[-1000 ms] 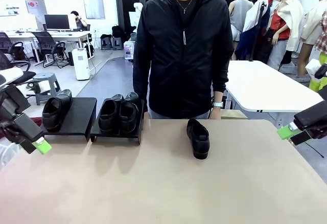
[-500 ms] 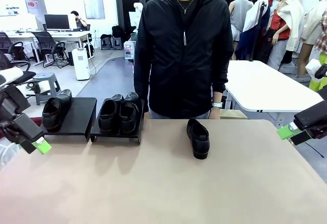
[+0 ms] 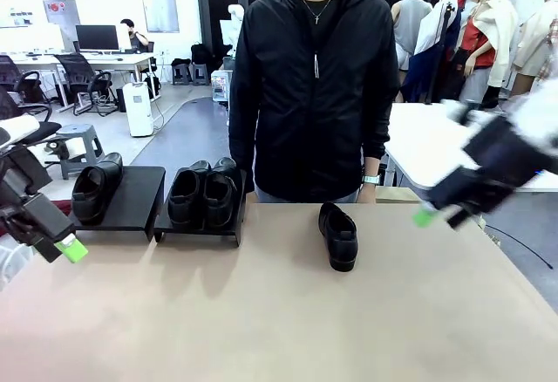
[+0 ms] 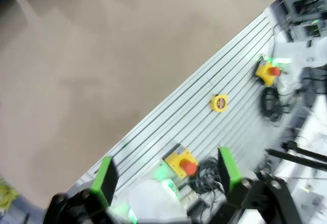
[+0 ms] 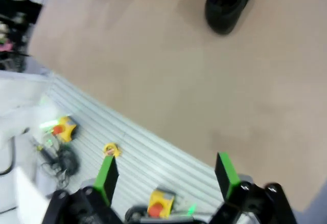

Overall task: Organize the shoes by placing them on the stand.
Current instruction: Pick up one Shoe and place it in the middle of the table.

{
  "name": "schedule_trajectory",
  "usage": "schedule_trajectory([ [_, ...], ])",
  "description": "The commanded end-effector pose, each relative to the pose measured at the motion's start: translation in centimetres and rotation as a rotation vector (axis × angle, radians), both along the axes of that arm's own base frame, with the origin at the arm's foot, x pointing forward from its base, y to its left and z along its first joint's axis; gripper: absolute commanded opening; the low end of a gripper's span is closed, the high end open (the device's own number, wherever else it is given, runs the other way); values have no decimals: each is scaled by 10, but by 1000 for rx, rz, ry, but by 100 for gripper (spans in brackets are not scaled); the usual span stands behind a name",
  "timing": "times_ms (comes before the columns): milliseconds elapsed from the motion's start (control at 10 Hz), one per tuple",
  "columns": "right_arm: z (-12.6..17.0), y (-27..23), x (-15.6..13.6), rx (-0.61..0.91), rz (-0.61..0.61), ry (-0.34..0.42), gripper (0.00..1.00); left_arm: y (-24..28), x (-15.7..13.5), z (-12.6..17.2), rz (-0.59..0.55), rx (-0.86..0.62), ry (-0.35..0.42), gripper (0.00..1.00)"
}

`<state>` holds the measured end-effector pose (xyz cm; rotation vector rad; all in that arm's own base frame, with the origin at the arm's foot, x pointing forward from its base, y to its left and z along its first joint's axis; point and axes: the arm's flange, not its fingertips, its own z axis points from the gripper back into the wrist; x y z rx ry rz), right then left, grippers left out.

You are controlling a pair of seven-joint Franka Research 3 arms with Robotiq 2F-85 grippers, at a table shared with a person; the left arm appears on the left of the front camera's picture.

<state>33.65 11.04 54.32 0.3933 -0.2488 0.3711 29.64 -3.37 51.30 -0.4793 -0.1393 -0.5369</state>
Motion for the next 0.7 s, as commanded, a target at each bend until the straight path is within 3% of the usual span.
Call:
schedule_trajectory([
  [0,10,38,132,-265,-211,112,100,3,2,2,10,0,2,100],
  [100,-4,59,170,-331,-277,107,100,3,2,2,10,0,2,100],
  [200,-15,80,192,-330,-262,78,100,3,2,2,10,0,2,100],
  [300,-25,98,197,-351,-237,80,100,3,2,2,10,0,2,100],
  [400,-27,102,188,-352,-194,135,100,3,2,2,10,0,2,100],
  [500,-39,74,188,-317,-247,28,100,3,2,2,10,0,2,100],
  [600,-39,74,188,-317,-247,28,100,3,2,2,10,0,2,100],
])
